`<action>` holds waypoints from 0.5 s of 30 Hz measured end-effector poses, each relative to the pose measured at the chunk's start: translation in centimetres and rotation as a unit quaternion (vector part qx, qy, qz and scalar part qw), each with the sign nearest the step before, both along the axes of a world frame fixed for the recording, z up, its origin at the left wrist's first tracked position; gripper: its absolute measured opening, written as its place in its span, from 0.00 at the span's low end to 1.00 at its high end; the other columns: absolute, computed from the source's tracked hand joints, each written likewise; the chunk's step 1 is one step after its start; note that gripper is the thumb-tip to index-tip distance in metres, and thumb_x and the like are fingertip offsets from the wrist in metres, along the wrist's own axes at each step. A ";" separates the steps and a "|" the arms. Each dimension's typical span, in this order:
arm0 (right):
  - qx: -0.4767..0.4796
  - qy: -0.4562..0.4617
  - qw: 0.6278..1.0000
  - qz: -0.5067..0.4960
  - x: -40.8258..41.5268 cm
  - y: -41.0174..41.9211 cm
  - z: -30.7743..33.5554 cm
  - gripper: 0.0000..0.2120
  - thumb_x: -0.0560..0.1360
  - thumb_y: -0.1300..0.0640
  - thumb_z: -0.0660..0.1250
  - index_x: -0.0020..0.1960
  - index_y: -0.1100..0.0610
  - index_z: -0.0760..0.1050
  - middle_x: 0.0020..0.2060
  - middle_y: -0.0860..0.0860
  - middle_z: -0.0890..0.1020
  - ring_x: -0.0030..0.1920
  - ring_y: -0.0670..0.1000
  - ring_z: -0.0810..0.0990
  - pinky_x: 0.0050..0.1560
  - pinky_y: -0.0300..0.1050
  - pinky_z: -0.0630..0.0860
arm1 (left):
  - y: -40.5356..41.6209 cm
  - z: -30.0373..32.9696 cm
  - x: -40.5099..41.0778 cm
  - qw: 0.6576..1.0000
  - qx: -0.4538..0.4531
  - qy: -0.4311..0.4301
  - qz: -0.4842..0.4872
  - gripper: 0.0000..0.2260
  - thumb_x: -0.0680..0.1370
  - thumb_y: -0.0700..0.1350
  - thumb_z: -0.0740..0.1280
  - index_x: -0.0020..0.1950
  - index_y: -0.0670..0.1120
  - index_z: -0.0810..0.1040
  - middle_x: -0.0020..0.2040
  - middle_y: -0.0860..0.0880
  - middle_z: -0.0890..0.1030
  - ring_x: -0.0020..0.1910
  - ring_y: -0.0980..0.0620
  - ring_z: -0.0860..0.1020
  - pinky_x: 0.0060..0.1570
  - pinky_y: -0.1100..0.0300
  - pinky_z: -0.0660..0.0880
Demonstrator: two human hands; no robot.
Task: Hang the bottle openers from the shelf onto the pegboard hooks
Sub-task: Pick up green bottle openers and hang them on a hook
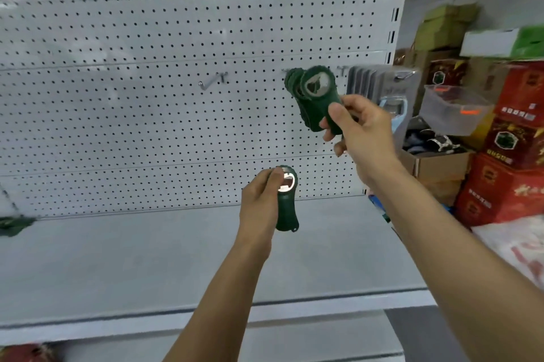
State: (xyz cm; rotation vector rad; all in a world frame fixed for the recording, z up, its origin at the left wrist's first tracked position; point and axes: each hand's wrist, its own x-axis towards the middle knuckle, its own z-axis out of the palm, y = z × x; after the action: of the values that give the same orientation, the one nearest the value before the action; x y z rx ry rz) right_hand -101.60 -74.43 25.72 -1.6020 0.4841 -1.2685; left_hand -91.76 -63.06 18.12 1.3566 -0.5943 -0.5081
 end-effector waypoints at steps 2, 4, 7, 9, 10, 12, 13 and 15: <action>-0.002 0.003 1.000 0.006 0.5 -0.5 0.4 0.05 0.79 0.60 0.63 0.49 0.53 0.77 0.34 0.51 0.82 0.30 0.48 0.77 0.25 0.41 0.71 | 0.0 0.2 0.3 1.000 -0.001 -0.006 0.003 0.08 0.80 0.49 0.62 0.45 0.53 0.80 0.47 0.51 0.81 0.42 0.52 0.75 0.40 0.62 0.71; -0.002 0.005 1.000 0.019 1.0 -1.0 0.5 0.05 0.79 0.61 0.63 0.48 0.54 0.77 0.34 0.52 0.81 0.29 0.48 0.76 0.24 0.41 0.70 | -0.1 0.2 0.5 1.000 -0.006 -0.014 0.008 0.09 0.80 0.49 0.62 0.44 0.53 0.80 0.44 0.52 0.81 0.42 0.51 0.75 0.45 0.59 0.72; 0.007 0.018 0.999 0.025 1.7 -1.8 0.2 0.06 0.79 0.61 0.63 0.47 0.52 0.77 0.34 0.52 0.81 0.29 0.48 0.76 0.24 0.42 0.70 | -0.2 0.3 1.1 1.000 -0.019 -0.018 0.011 0.09 0.81 0.48 0.62 0.44 0.52 0.81 0.42 0.53 0.81 0.42 0.51 0.77 0.50 0.55 0.76; 0.021 0.019 0.999 0.026 2.2 -2.2 -0.1 0.07 0.79 0.61 0.62 0.47 0.53 0.76 0.33 0.52 0.81 0.29 0.48 0.76 0.24 0.41 0.70 | -0.4 0.3 1.6 0.999 -0.028 -0.022 0.008 0.09 0.81 0.47 0.62 0.46 0.50 0.81 0.43 0.52 0.82 0.42 0.51 0.78 0.50 0.54 0.78; 0.026 0.018 0.999 0.025 2.4 -2.4 -0.2 0.07 0.79 0.61 0.63 0.46 0.53 0.76 0.33 0.52 0.81 0.29 0.49 0.76 0.24 0.41 0.69 | -0.4 0.3 1.7 0.999 -0.032 -0.023 0.008 0.09 0.81 0.46 0.62 0.47 0.49 0.81 0.43 0.51 0.82 0.42 0.51 0.78 0.49 0.54 0.78; 0.034 0.020 0.999 0.021 2.8 -2.7 -0.3 0.07 0.79 0.61 0.63 0.45 0.53 0.76 0.33 0.52 0.81 0.28 0.49 0.75 0.23 0.41 0.69 | -0.6 0.3 2.0 0.999 -0.040 -0.026 0.007 0.09 0.82 0.45 0.62 0.48 0.48 0.82 0.43 0.50 0.82 0.42 0.51 0.78 0.47 0.55 0.79; 0.036 0.024 0.999 0.019 2.9 -2.7 -0.3 0.07 0.79 0.61 0.63 0.45 0.53 0.76 0.33 0.53 0.80 0.28 0.49 0.75 0.24 0.41 0.69 | -0.7 0.3 2.1 0.999 -0.042 -0.027 0.006 0.09 0.82 0.45 0.62 0.49 0.47 0.82 0.43 0.50 0.82 0.42 0.51 0.79 0.47 0.55 0.80; 0.039 0.029 0.999 0.016 3.1 -2.9 -0.4 0.07 0.79 0.61 0.62 0.45 0.53 0.76 0.33 0.53 0.80 0.28 0.49 0.75 0.24 0.41 0.69 | -0.8 0.4 2.2 0.999 -0.044 -0.028 0.000 0.09 0.82 0.45 0.62 0.50 0.46 0.82 0.44 0.49 0.82 0.42 0.50 0.79 0.48 0.54 0.80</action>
State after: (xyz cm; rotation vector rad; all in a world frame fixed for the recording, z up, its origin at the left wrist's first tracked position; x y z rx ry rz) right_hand -98.51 -77.34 25.30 -1.5784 0.5356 -1.1674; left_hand -89.52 -63.84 18.50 1.2902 -0.6552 -0.4392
